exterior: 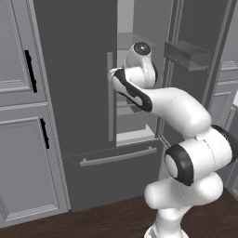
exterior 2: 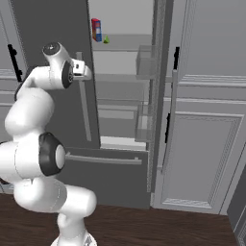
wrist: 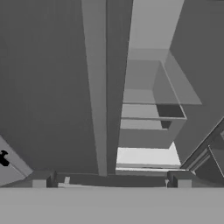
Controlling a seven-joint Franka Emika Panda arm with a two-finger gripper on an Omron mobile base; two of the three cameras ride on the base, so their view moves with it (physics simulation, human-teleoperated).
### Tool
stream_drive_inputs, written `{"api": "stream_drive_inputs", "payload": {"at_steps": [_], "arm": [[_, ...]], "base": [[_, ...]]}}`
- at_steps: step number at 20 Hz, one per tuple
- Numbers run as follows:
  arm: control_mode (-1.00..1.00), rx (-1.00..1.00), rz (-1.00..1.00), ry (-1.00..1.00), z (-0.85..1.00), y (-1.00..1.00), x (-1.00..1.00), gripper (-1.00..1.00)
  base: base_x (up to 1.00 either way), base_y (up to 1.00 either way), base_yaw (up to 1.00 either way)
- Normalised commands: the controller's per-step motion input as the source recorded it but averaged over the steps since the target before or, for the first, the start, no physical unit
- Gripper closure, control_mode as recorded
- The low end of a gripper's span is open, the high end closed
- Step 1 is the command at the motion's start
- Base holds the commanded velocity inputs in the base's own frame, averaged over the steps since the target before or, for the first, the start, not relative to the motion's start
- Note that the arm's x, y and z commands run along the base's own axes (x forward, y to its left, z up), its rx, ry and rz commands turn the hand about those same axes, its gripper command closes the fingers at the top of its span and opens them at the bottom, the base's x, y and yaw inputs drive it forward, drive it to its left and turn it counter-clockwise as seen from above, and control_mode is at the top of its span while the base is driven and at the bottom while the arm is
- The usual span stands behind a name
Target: Grab a lemon wedge from the fridge and one ice cube from the ice bowl, and put them in the glass of lemonade.
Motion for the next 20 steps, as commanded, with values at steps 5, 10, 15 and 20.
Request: {"api": "stream_drive_inputs", "payload": {"at_steps": [5,10,15,20], "arm": [[-1.0,0.0,0.0,0.0,-0.02,0.37,0.15,-1.0],[-1.0,0.0,0.0,0.0,-0.28,0.0,0.58,-1.0],[-1.0,0.0,0.0,0.0,-0.24,0.0,0.73,-1.0],[-1.0,0.0,0.0,0.0,-0.29,0.03,0.68,-1.0]], "base": [[0.0,0.0,0.0],[0.0,0.0,0.0],[0.0,0.0,0.0],[0.0,0.0,0.0]]}}
